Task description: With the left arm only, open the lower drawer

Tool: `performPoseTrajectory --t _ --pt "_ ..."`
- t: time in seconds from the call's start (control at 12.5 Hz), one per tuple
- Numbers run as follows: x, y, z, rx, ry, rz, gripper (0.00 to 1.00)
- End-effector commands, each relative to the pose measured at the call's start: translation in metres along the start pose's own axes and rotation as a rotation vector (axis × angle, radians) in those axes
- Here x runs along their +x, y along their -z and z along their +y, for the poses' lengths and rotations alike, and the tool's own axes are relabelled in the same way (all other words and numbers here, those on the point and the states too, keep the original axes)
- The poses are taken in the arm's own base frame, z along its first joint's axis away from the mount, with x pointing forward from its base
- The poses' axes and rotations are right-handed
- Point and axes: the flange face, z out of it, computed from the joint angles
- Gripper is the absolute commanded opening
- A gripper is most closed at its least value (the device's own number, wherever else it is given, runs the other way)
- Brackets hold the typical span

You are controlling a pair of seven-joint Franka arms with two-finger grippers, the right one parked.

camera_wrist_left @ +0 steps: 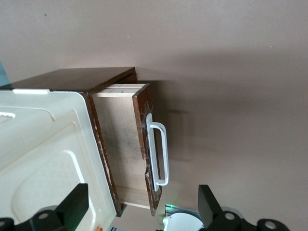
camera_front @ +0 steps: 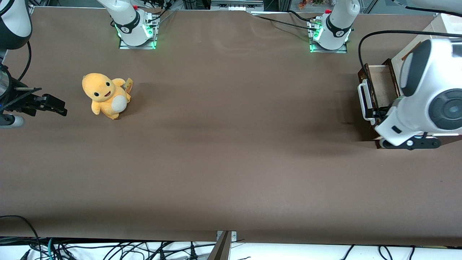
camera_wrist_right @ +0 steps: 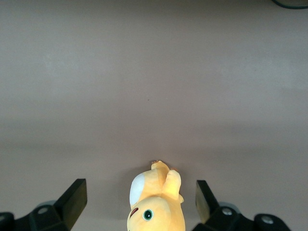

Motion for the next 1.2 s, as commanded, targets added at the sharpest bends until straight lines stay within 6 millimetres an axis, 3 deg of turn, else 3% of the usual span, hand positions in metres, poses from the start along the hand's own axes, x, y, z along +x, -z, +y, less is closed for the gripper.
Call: performPoseTrajectory --t 0.0,0.48,1.12 --pt "0.000 0.007 -0.010 -0.048 -0.028 0.032 1.00" --pt "0.007 0.005 -0.055 -0.202 -0.102 0.096 1.00" --pt "0.023 0.005 -0.044 -0.272 -0.110 0.210 1.00"
